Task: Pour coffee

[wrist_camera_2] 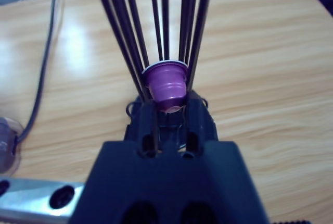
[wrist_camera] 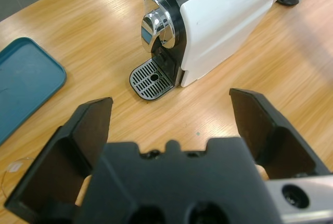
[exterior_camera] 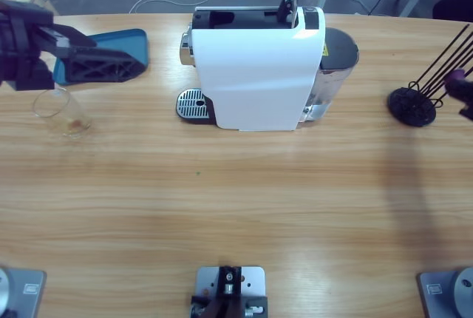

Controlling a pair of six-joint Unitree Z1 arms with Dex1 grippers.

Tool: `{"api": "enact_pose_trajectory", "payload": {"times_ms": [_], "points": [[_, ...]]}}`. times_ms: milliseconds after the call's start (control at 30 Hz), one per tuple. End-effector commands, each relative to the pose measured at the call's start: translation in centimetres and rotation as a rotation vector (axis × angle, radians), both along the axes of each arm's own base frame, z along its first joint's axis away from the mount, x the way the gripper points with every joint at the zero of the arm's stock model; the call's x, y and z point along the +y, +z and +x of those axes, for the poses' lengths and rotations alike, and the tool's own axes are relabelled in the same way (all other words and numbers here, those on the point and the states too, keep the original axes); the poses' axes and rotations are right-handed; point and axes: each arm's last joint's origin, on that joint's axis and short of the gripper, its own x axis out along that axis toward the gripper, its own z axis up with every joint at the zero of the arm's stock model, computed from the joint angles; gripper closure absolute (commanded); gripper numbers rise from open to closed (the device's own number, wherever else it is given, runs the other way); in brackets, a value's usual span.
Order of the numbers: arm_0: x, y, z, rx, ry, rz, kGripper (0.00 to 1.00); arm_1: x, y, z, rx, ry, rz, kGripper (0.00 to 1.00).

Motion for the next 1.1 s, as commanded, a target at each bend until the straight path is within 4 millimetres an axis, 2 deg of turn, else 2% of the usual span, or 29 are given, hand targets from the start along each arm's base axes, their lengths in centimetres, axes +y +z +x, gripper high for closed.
{"api": "enact_pose_trajectory", "payload": {"times_ms": [33, 167, 300, 433, 500, 600, 700, 767, 933, 1100], "points": [[0.0, -2.0, -0.3, 0.045, 0.008, 0.056, 0.027, -0.2, 4.4, -0.4, -0.045, 0.016, -0.012, 1.000], [0.0, -2.1, -0.3, 0.047, 0.011, 0.056, 0.027, -0.3, 7.5, -0.9, -0.091, 0.023, -0.015, 1.000], [0.3, -1.9, -0.4, 0.036, 0.018, 0.053, 0.027, -0.6, 10.7, -2.4, -0.145, 0.028, -0.019, 1.000], [0.6, -0.6, -0.7, -0.001, 0.010, 0.018, 0.023, -0.8, 13.5, -4.5, -0.213, 0.058, 0.005, 1.000], [1.0, 0.5, -0.8, -0.052, -0.018, 0.021, 0.023, -0.3, 14.6, -4.8, -0.222, 0.166, 0.031, 1.000], [1.9, 1.6, -1.1, -0.124, -0.088, 0.102, 0.023, 2.6, 15.5, -4.3, -0.183, 0.493, 0.026, 1.000], [3.2, 2.4, -1.6, -0.162, -0.141, 0.190, 0.023, 7.0, 15.9, -4.1, -0.125, 0.855, -0.017, 1.000], [4.5, 3.0, -1.9, -0.186, -0.150, 0.226, 0.023, 9.6, 16.2, -4.0, -0.098, 1.006, -0.048, 1.000], [8.2, 4.2, -2.0, -0.212, -0.022, 0.213, 0.023, 15.8, 17.0, -2.7, -0.006, 1.245, -0.148, 1.000], [8.4, 4.2, -2.0, -0.193, 0.003, 0.179, 0.023, 20.7, 16.9, 0.4, 0.013, 1.322, -0.177, 1.000]]}}
